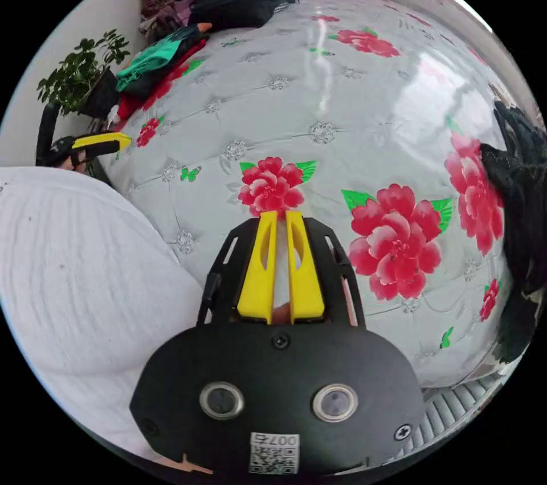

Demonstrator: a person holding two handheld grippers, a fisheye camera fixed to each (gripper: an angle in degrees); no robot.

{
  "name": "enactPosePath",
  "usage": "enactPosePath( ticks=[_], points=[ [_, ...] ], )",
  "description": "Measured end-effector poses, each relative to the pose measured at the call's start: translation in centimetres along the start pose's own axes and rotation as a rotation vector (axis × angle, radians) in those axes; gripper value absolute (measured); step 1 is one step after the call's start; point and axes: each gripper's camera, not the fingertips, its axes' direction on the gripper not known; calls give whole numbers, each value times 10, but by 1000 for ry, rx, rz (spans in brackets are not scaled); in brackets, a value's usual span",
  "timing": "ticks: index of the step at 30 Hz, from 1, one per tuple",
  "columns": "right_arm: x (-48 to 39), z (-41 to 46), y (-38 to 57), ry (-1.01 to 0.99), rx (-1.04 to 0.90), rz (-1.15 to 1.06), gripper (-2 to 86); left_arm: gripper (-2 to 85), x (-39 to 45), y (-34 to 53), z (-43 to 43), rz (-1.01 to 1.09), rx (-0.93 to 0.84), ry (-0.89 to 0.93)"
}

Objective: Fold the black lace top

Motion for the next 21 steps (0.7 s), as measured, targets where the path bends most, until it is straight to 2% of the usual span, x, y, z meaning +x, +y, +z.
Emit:
enactPosePath(
  ticks=[2,4,6,10,15,19,21],
  points=[
    [15,-3,8,-169,49,102,41,-6,29,-19,10,55,-39,-25],
    [26,-6,16,-232,69,187,54,-7,52,-33,22,91,-92,-58],
    [43,-21,27,-143,119,283,69,-8,78,-45,37,136,-174,-127],
    [120,-101,68,144,328,507,114,-9,99,-45,33,158,-177,-246],
    [229,-202,109,337,479,779,147,-6,100,-34,25,38,-123,-292],
    [296,-239,112,342,450,833,140,22,82,-30,16,-178,-131,-219],
    [318,-234,108,275,387,838,121,76,73,-28,11,-254,-115,31]
  ],
)
